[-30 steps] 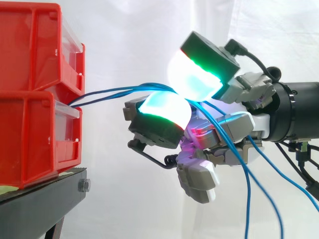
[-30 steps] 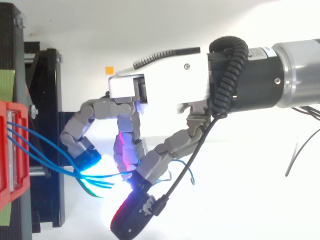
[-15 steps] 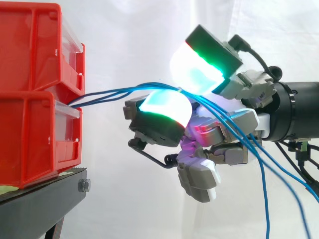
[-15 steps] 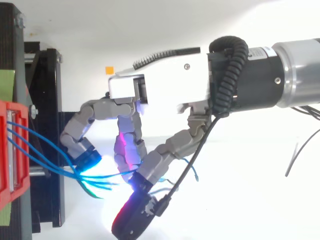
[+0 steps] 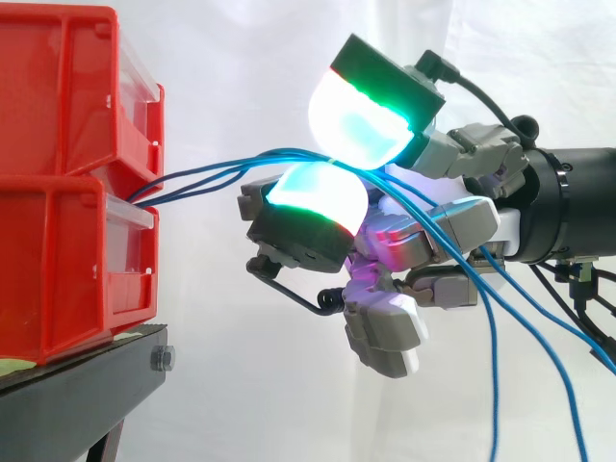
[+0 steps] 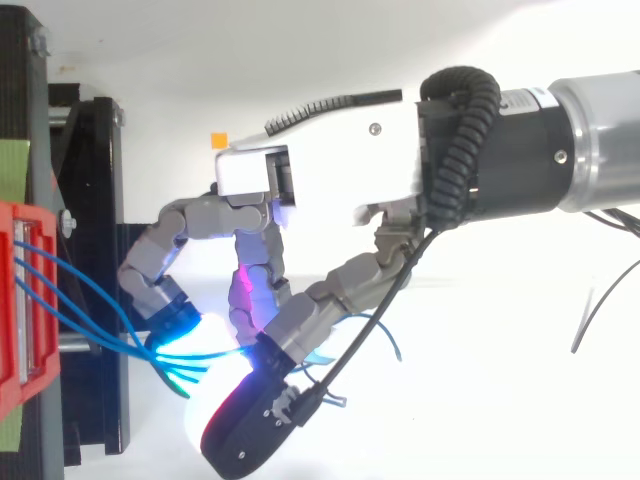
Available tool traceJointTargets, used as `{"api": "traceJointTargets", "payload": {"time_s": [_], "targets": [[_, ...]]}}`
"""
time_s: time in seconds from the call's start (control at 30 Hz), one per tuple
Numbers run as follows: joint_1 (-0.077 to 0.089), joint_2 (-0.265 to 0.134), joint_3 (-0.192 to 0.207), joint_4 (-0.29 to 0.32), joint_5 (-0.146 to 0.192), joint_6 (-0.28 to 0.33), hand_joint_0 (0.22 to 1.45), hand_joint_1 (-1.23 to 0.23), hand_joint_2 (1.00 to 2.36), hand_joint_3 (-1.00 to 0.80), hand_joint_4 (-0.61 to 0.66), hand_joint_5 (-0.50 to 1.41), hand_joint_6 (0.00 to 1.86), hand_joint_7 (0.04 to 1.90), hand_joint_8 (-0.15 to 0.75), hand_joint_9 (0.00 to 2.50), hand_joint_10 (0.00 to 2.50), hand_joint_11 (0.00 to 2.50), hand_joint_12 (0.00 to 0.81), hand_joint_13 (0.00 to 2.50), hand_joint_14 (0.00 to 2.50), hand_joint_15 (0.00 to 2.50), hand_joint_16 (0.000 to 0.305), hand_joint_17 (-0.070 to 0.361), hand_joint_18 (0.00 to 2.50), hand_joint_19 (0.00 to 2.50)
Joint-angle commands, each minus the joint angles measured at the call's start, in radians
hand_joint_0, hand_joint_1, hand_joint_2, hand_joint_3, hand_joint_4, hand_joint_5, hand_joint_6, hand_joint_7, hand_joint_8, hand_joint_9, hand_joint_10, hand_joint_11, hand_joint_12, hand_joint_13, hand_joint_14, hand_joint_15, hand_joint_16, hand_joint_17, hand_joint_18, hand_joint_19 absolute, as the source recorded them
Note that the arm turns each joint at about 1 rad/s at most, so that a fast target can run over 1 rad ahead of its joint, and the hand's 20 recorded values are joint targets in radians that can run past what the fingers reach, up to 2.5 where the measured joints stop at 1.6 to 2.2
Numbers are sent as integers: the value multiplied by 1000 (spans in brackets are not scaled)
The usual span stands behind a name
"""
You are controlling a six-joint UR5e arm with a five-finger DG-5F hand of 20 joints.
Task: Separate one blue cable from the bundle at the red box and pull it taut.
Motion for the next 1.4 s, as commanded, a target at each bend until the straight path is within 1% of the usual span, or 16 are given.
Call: {"api": "traceJointTargets", "payload": {"time_s": [0.0, 0.13, 0.27, 0.37, 0.47, 0.57, 0.63, 0.7, 0.83, 0.87, 0.93, 1.0, 1.07, 1.1, 1.23, 1.37], "targets": [[0, 1, 5, -9, 0, -2, 619, -767, 1013, -350, 39, -63, 882, 1269, 388, 1612, 30, 1308, 425, 1234, 27, 718, 49, 111, 1099, 673], [0, 1, 5, -9, 0, -2, 668, -896, 1012, -378, 128, -74, 878, 1308, 398, 1552, 28, 1321, 423, 1195, 27, 716, 50, 112, 1084, 647], [0, -1, 5, -9, 0, -2, 737, -976, 1000, -500, 63, -78, 865, 1471, 395, 1539, 30, 1315, 414, 1189, 28, 706, 50, 112, 1079, 612], [0, 1, 5, -9, -2, -2, 734, -990, 1000, -500, 29, -77, 885, 1497, 388, 1530, 31, 1365, 411, 1190, 28, 701, 49, 110, 1082, 592], [0, -1, 5, -15, -6, -2, 669, -979, 1000, -500, 24, -74, 897, 1453, 381, 1539, 30, 1415, 411, 1192, 28, 714, 49, 109, 1081, 611], [0, -1, 5, -17, -6, -2, 570, -943, 1000, -500, 79, -63, 896, 1398, 393, 1570, 29, 1398, 419, 1206, 27, 718, 50, 112, 1093, 629], [0, -1, 5, -17, -8, -2, 525, -900, 1000, -500, 70, -56, 895, 1352, 397, 1585, 28, 1378, 427, 1217, 25, 711, 52, 116, 1113, 631], [2, -1, 5, -17, -8, -2, 467, -810, 1000, -500, 53, -46, 889, 1278, 419, 1604, 26, 1340, 449, 1239, 25, 704, 56, 126, 1155, 619], [0, 1, 5, -17, -6, -2, 454, -710, 1000, -500, 44, -42, 886, 1215, 426, 1613, 25, 1303, 455, 1250, 23, 692, 58, 130, 1173, 626], [0, -1, 5, -17, -6, -2, 456, -643, 1000, -500, 57, -44, 878, 1213, 429, 1621, 26, 1298, 456, 1251, 24, 695, 58, 130, 1175, 624], [2, 1, 5, -17, -6, -2, 467, -600, 1000, -500, 54, -45, 877, 1195, 421, 1620, 26, 1302, 454, 1247, 24, 698, 57, 128, 1168, 631], [0, 1, 5, -17, -6, -2, 498, -542, 1000, -500, 53, -49, 876, 1182, 410, 1615, 28, 1288, 447, 1239, 23, 699, 54, 123, 1146, 649], [0, 1, 5, -17, -8, -2, 527, -529, 1000, -500, 49, -52, 873, 1192, 394, 1606, 31, 1296, 434, 1230, 26, 703, 52, 118, 1126, 664], [0, 1, 5, -17, -8, -2, 562, -506, 1000, -500, 41, -57, 871, 1203, 386, 1602, 28, 1308, 430, 1226, 26, 699, 51, 114, 1108, 679], [0, 1, 5, -17, -8, -2, 601, -557, 1000, -500, 37, -60, 867, 1195, 378, 1594, 29, 1299, 429, 1216, 26, 715, 50, 112, 1092, 699], [0, 1, 5, -17, -6, -2, 586, -676, 1014, -315, 66, -69, 859, 1243, 382, 1552, 28, 1311, 434, 1210, 26, 717, 51, 116, 1091, 693]]}}
